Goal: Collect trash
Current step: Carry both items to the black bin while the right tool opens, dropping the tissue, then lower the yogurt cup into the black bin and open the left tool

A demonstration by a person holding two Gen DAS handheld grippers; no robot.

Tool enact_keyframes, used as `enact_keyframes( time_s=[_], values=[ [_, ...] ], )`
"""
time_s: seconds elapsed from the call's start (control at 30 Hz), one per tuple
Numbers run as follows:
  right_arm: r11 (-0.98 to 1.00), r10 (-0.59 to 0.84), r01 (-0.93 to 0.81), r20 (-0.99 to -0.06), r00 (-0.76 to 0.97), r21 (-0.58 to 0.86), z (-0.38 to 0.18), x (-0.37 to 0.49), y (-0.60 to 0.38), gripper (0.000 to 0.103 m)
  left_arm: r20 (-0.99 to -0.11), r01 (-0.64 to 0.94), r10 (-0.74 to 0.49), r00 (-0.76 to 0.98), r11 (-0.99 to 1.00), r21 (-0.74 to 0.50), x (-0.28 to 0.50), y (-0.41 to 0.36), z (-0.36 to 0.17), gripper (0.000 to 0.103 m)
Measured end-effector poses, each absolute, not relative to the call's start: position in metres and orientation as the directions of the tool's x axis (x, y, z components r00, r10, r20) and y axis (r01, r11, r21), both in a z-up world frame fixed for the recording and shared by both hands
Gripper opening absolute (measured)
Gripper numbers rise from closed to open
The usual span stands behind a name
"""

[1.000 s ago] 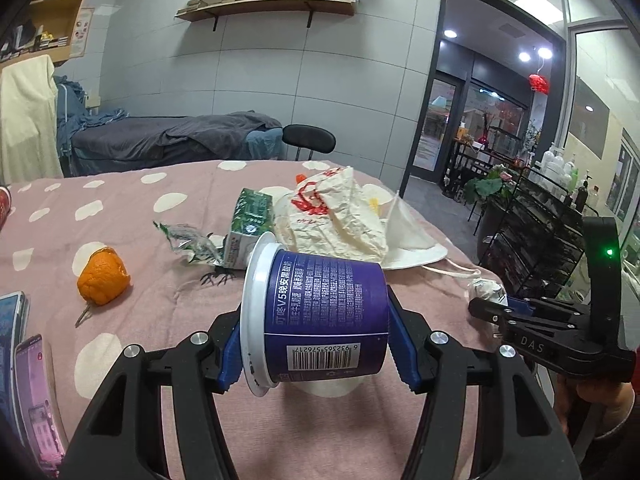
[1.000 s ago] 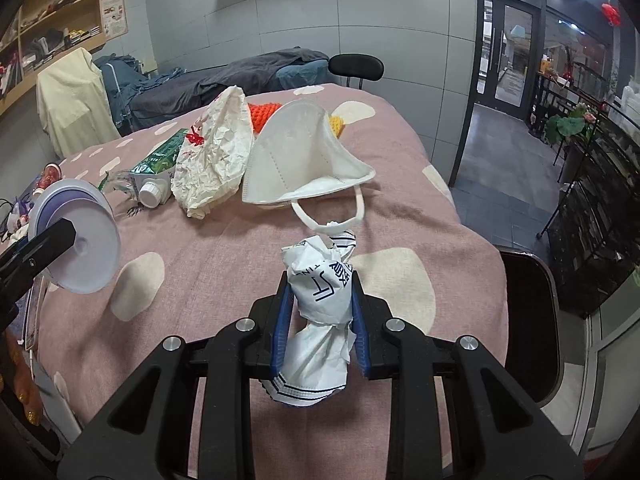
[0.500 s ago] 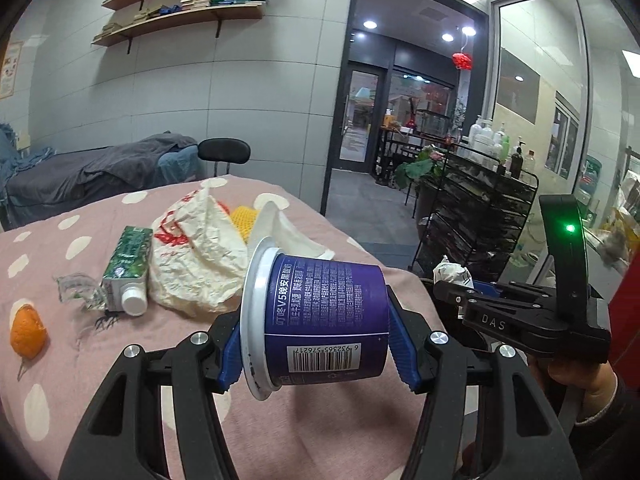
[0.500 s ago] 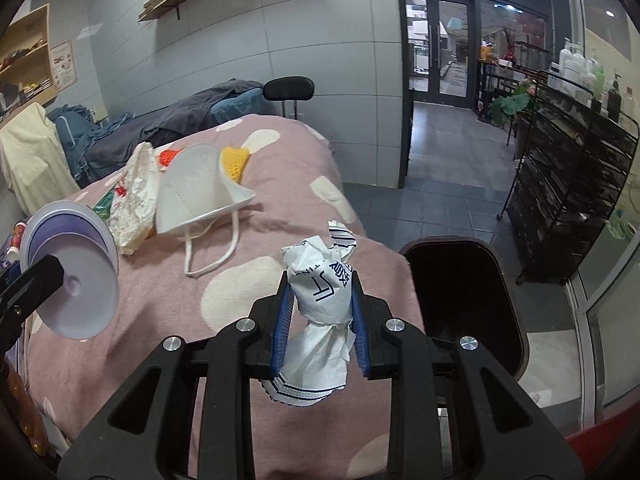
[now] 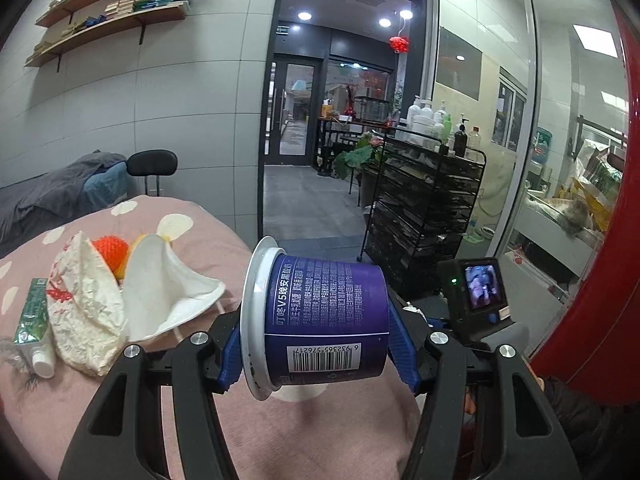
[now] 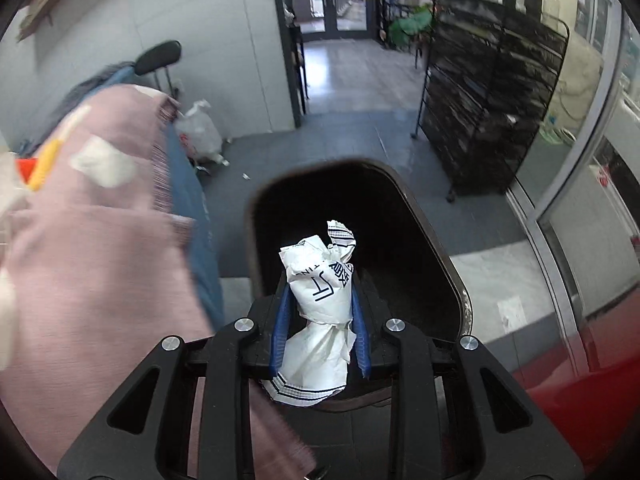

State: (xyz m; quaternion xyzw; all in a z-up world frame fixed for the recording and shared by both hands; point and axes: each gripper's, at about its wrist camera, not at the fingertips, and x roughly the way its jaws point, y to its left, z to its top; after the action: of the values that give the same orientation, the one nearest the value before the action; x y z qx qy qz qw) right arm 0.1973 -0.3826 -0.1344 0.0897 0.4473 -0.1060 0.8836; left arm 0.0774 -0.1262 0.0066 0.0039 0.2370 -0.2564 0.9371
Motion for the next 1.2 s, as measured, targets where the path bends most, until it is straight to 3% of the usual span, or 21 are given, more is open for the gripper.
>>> enact_keyframes(
  time_s=[0.1,0.2,0.27,0.47,0.87,1.2],
  values=[
    [0.952,-0.098,0.294,-0.837,0.539,0.078,-0.156,0.207,-0.396,0.029,-0.462,0.515,-0.505,0.729,0.849,-0.115,0.084,-0.142,0.004,0.059],
    [0.945,-0.097,0.316,-0.85,0.517,0.084,-0.169,0.211,-0.405,0.038,-0.471,0.543,-0.525,0.709,0.833,-0.11,0.087,-0.156,0.003,0.059],
    [0.937,-0.099,0.336,-0.852,0.514,0.094,-0.171,0.208,-0.409,0.052,-0.478,0.562,-0.541,0.692,0.819,-0.113,0.091,-0.167,0.003,0.059],
    [0.911,-0.176,0.407,-0.832,0.526,0.064,-0.164,0.184,-0.42,0.062,-0.523,0.623,-0.581,0.624,0.773,-0.116,0.103,-0.205,-0.004,0.059],
    [0.822,-0.269,0.568,-0.853,0.447,0.038,-0.171,0.132,-0.478,0.064,-0.664,0.668,-0.553,0.502,0.736,-0.108,0.136,-0.285,-0.042,0.059],
    [0.809,-0.278,0.587,-0.86,0.428,0.031,-0.176,0.126,-0.489,0.064,-0.768,0.662,-0.464,0.441,0.746,-0.071,0.149,-0.309,-0.081,0.059]
  ],
)
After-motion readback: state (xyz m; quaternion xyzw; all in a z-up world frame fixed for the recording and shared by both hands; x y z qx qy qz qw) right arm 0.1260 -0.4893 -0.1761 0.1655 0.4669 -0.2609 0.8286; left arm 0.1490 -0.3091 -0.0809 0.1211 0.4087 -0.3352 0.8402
